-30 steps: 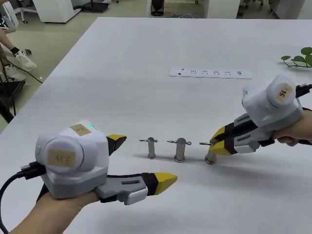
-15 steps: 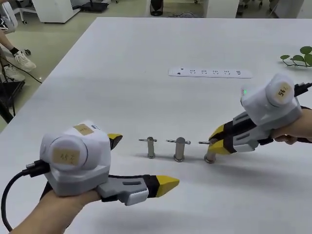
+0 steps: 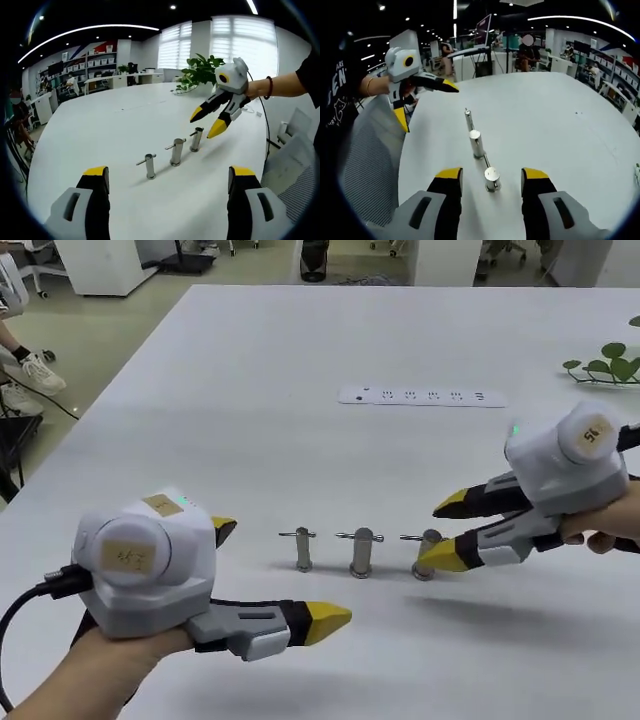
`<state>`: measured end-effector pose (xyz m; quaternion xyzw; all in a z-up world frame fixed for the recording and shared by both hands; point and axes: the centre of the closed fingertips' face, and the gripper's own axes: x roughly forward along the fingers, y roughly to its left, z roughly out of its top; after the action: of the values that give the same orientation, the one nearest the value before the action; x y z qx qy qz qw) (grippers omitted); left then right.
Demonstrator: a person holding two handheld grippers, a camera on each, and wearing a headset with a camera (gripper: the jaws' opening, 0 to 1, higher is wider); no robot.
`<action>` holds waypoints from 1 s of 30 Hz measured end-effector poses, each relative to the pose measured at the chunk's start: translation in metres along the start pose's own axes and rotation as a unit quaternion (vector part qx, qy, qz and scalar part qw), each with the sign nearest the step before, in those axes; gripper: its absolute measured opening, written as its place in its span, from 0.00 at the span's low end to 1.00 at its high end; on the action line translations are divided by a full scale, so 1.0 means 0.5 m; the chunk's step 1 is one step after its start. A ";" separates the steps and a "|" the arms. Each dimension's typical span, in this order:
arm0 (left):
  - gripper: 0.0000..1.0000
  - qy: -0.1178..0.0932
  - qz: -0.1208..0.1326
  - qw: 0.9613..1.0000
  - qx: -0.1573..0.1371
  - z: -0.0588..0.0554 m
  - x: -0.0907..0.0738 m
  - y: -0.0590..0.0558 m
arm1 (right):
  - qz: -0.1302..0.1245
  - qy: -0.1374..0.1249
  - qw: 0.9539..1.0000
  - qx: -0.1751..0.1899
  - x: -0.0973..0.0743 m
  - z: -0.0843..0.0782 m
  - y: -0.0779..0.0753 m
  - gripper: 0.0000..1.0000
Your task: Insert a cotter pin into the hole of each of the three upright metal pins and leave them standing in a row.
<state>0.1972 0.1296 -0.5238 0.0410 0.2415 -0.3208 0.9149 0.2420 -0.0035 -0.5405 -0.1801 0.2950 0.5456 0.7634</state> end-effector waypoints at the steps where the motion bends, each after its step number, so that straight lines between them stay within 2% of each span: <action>1: 0.99 0.000 0.000 1.000 0.000 0.001 0.000 0.001 | -0.004 -0.002 1.000 0.008 -0.003 0.001 0.002 0.47; 5: 0.99 0.004 0.000 1.000 -0.002 0.004 -0.001 0.005 | -0.030 -0.022 0.999 0.029 -0.021 0.009 0.011 0.55; 7: 0.99 0.008 0.002 1.000 -0.001 0.003 -0.002 0.007 | -0.042 -0.033 0.997 0.047 -0.029 0.013 0.014 0.62; 9: 0.99 0.007 0.003 1.000 -0.004 0.006 -0.005 0.007 | -0.060 -0.045 0.995 0.061 -0.040 0.018 0.014 0.64; 11: 0.99 0.006 0.002 1.000 -0.014 0.007 -0.007 0.007 | -0.071 -0.046 0.993 0.079 -0.049 0.015 0.016 0.67; 13: 0.99 0.005 0.002 1.000 -0.018 0.007 -0.009 0.007 | -0.084 -0.050 0.992 0.082 -0.056 0.014 0.015 0.72; 15: 0.99 0.006 0.004 1.000 -0.018 0.007 -0.010 0.009 | -0.095 -0.047 0.991 0.081 -0.061 0.006 0.017 0.72; 19: 0.99 0.003 0.010 1.000 -0.022 0.009 -0.018 0.013 | -0.105 -0.066 0.984 0.125 -0.067 -0.001 0.027 0.78; 22: 0.99 0.001 0.014 1.000 -0.020 0.008 -0.025 0.018 | -0.117 -0.075 0.981 0.134 -0.072 -0.008 0.030 0.79; 23: 0.99 0.002 0.016 1.000 -0.019 0.007 -0.027 0.019 | -0.128 -0.078 0.979 0.141 -0.074 -0.009 0.027 0.80; 25: 0.99 0.007 0.021 1.000 -0.016 0.002 -0.033 0.021 | -0.130 -0.083 0.977 0.146 -0.074 -0.011 0.038 0.84; 30: 0.98 0.010 0.019 0.999 -0.025 -0.007 -0.042 0.021 | -0.147 -0.093 0.970 0.169 -0.076 -0.022 0.054 0.90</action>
<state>0.1878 0.1506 -0.5177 0.0256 0.2582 -0.2968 0.9190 0.2051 -0.0283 -0.5232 -0.0388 0.2810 0.3839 0.8787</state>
